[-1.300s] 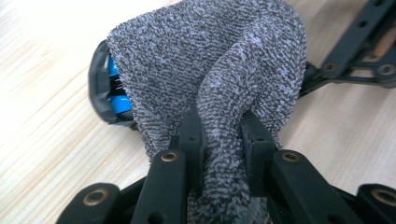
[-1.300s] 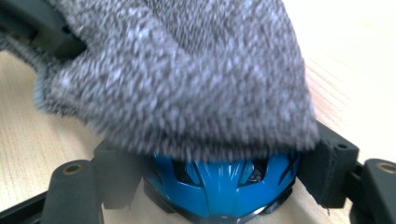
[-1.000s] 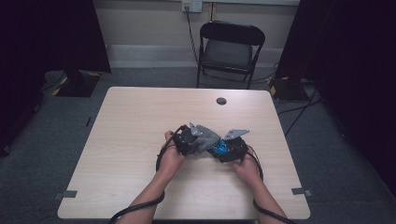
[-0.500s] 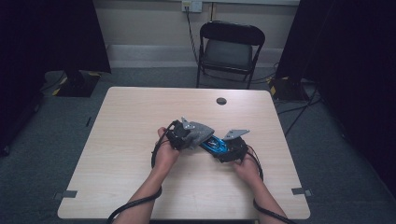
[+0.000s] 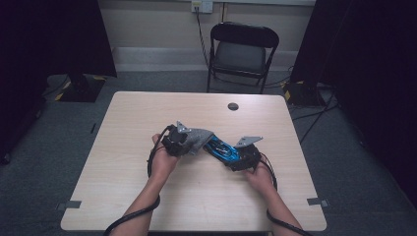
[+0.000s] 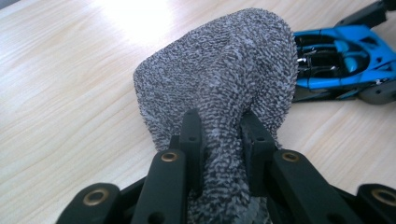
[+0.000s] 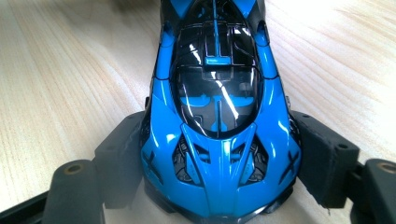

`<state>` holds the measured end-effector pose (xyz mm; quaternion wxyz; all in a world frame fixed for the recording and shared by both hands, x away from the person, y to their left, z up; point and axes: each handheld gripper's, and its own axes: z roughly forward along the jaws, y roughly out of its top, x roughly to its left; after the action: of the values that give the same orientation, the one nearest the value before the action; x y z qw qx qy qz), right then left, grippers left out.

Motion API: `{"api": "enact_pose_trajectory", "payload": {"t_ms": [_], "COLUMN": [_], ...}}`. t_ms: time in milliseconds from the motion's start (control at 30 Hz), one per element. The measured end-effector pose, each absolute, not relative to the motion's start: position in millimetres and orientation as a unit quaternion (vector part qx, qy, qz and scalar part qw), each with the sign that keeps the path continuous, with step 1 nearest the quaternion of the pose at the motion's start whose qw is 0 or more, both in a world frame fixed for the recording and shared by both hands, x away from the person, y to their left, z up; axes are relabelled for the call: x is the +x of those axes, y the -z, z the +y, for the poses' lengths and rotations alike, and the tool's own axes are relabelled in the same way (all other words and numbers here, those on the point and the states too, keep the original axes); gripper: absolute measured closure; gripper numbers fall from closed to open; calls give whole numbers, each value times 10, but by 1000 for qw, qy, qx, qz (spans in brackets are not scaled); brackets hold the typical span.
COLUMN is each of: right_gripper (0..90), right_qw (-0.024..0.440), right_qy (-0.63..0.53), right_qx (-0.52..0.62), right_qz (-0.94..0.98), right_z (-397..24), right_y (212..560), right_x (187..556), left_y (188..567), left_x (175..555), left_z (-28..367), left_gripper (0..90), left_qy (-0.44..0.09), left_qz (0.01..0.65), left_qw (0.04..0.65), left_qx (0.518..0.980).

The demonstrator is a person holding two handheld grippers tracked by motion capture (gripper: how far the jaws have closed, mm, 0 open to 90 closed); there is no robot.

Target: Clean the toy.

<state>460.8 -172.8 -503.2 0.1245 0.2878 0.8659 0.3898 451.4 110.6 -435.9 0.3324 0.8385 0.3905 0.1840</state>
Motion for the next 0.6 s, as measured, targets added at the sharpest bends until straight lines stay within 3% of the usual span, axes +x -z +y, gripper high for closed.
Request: {"api": "enact_pose_trajectory", "payload": {"t_ms": [600], "right_gripper": [253], "right_qw": [125], "right_qy": [-390], "right_qx": [288], "right_qz": [866], "right_z": [-1728], "right_y": [5033], "right_x": [4608], "left_y": [4093], "left_x": [4288], "left_z": [934], "left_gripper": [742], "left_qy": [-180], "left_qz": [349], "left_qw": [366], "left_qx": [844]}}
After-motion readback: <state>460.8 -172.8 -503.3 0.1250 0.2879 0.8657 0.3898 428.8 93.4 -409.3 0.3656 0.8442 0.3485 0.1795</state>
